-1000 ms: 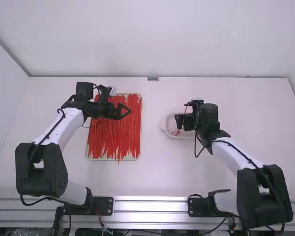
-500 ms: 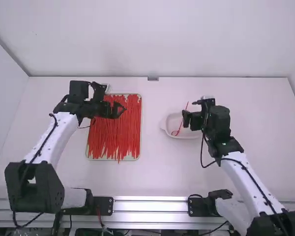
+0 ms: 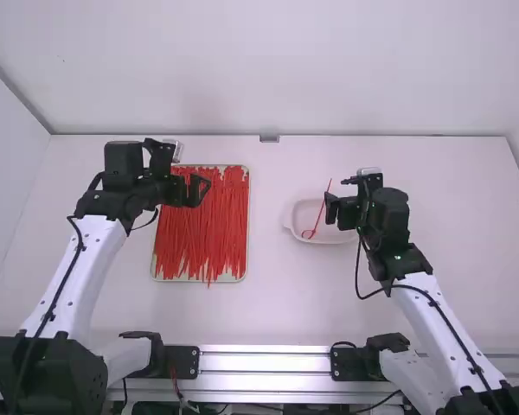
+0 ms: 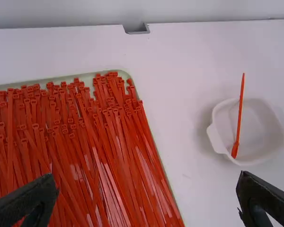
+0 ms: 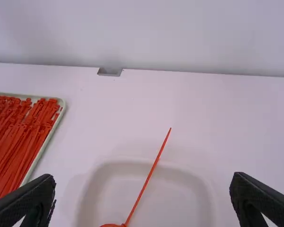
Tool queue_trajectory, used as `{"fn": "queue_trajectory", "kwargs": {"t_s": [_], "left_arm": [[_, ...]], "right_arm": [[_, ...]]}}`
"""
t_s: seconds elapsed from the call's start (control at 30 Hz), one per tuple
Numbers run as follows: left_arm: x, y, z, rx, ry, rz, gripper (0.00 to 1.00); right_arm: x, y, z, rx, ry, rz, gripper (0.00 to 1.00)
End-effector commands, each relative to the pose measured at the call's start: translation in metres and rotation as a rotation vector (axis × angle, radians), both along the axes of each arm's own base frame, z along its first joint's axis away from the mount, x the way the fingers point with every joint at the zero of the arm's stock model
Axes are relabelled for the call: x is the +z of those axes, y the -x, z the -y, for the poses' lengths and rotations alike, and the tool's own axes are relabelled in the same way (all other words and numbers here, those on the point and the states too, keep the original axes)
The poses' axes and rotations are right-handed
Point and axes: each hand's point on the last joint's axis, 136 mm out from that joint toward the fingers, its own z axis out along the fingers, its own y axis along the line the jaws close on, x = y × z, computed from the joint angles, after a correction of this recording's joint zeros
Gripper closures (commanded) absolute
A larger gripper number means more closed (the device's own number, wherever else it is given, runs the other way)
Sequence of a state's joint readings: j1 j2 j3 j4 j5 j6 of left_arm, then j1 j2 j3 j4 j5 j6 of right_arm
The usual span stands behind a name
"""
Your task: Fasten the cable tie
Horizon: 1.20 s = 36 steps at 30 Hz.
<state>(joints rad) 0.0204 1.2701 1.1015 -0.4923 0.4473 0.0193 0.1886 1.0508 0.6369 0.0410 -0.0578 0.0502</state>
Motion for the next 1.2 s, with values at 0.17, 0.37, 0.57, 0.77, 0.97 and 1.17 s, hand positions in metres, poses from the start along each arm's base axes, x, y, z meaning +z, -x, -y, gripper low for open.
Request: {"fn": "queue_trajectory", "kwargs": {"t_s": [0.17,0.37,0.57,0.77,0.97,1.17], "left_arm": [[0.012,0.004,0.006,-0.003,0.007,0.027,0.02],[0.015,0.008,-0.005,0.048,-0.037,0.095,0.09],[0.019,0.012,-0.018,0.115,-0.087,0.178,0.17],[0.024,0.020,-0.035,0.204,-0.141,0.280,0.28],[0.031,0.031,-0.057,0.323,-0.196,0.404,0.40],[0.031,0.049,-0.067,0.386,-0.206,0.513,0.54]], "right_arm": [[0.009,0.000,0.010,-0.026,0.025,0.025,0.03],[-0.006,0.014,0.042,-0.113,0.071,0.007,0.10],[-0.020,0.030,0.071,-0.201,0.071,0.004,0.19],[-0.040,0.051,0.076,-0.217,0.071,0.004,0.30],[-0.067,0.073,0.076,-0.217,0.071,0.004,0.43],[-0.099,0.093,0.076,-0.217,0.071,0.004,0.57]]}}
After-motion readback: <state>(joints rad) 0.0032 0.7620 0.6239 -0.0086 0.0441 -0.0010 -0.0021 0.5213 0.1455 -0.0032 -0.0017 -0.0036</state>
